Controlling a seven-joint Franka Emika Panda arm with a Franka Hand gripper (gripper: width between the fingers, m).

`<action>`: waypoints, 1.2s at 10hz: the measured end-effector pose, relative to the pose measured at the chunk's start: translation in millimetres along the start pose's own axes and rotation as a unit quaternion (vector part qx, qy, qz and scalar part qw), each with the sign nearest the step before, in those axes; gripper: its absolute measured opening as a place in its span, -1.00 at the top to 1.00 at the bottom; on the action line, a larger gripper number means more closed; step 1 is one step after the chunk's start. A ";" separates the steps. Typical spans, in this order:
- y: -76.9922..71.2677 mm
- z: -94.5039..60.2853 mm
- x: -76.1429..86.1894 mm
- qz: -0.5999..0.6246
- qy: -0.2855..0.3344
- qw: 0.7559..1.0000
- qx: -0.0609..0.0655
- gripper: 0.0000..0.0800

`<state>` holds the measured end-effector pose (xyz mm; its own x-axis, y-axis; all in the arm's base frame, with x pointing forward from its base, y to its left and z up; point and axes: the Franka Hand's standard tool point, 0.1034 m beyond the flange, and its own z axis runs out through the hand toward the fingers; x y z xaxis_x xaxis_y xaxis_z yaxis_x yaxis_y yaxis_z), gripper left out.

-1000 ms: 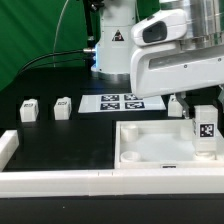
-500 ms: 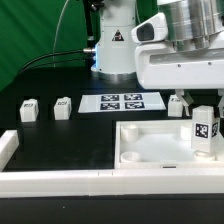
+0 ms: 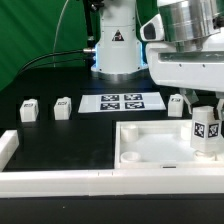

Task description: Assemble one leg

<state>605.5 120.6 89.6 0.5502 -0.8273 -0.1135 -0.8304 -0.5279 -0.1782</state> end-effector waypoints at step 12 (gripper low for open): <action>-2.8 5.0 -2.0 -0.563 0.012 0.826 -0.029 -0.62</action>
Offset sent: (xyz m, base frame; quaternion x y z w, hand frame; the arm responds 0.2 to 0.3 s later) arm 0.0000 0.0000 0.0000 0.0000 0.0000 -0.0899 0.9960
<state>607.2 124.7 85.5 0.9753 0.1902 0.1121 0.2025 -0.9730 -0.1106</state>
